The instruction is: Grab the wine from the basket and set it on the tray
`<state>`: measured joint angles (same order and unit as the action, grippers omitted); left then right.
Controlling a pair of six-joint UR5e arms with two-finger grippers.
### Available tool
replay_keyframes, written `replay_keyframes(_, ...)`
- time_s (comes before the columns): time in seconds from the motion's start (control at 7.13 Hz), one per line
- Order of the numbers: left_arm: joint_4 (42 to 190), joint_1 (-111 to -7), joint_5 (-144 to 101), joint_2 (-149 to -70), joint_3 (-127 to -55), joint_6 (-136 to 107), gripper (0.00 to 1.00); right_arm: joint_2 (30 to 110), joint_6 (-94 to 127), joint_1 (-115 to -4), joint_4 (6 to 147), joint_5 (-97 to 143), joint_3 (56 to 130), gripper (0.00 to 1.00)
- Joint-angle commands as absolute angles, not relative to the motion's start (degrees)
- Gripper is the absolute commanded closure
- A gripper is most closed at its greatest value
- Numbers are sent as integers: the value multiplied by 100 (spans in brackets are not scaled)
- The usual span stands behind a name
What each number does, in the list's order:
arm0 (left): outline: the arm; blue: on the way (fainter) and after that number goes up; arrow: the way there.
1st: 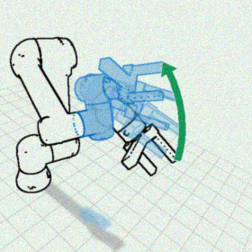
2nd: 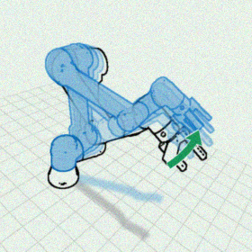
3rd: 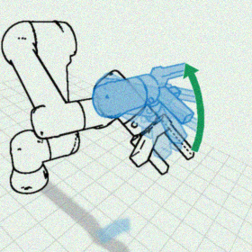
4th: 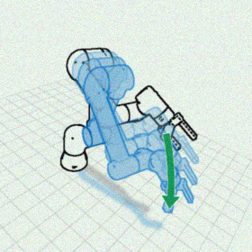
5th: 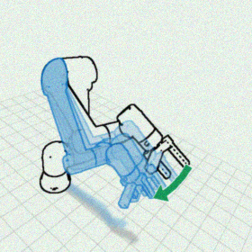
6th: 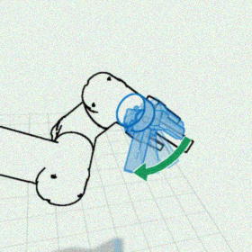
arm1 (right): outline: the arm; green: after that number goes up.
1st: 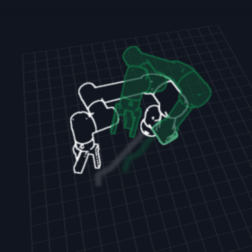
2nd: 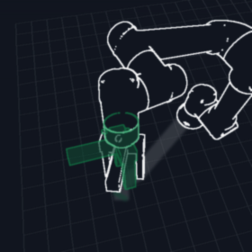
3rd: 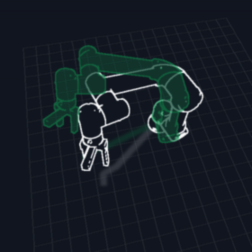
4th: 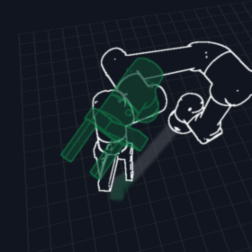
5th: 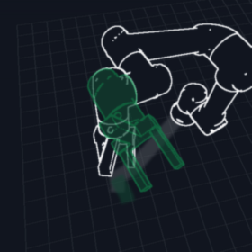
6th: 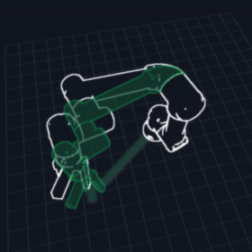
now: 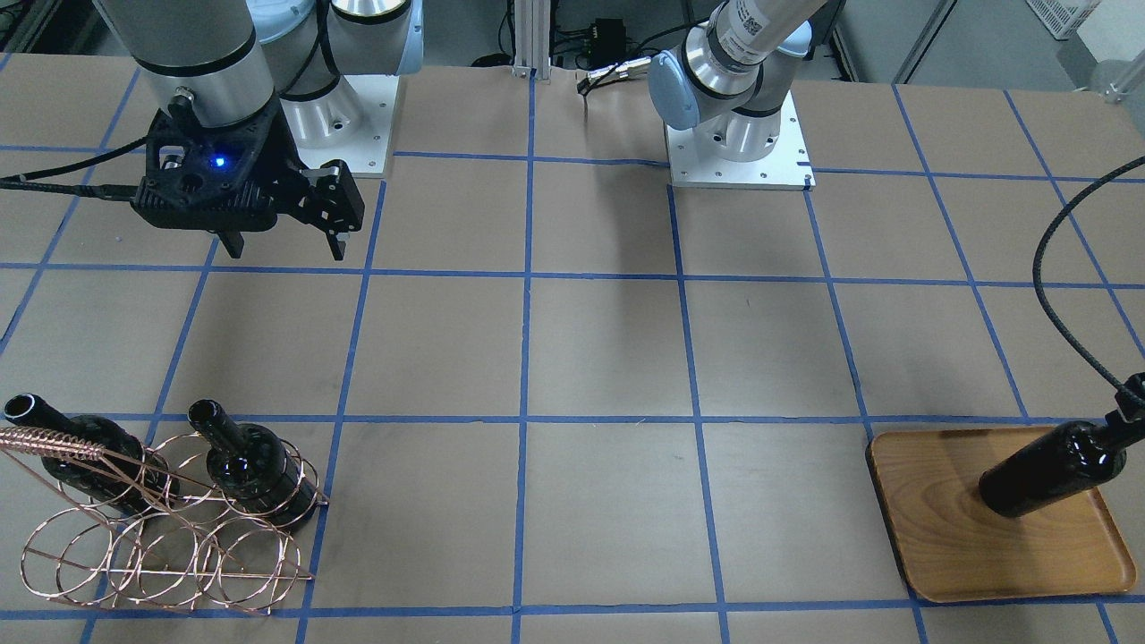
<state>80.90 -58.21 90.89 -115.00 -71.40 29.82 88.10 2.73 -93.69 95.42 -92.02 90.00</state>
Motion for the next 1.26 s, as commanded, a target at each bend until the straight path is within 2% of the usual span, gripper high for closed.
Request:
replay_keyframes(0.0, 8095, -5801, 9088, -11505, -7180, 3006, 98, 8807, 272, -9369, 9545, -9185, 9000, 0)
replay_keyframes(0.42, 8068, -5757, 9088, -11505, -7268, 3023, 95, 8807, 272, -9369, 9545, -9202, 9000, 0)
replay_keyframes(0.7, 8077, -5748, 9088, -11505, -7321, 3032, 77, 8807, 272, -9369, 9554, -9202, 9000, 0)
replay_keyframes(0.84, 8060, -5748, 9097, -11487, -7339, 3250, 27, 8807, 264, -9369, 9545, -9202, 9000, 0)
replay_keyframes(0.98, 8068, -5739, 9097, -11479, -7348, 3322, 0, 8807, 264, -9369, 9554, -9211, 9000, 0)
replay_keyframes(1.12, 8068, -5739, 9088, -11444, -7339, 3305, 0, 8807, 264, -9369, 9554, -9211, 9000, 0)
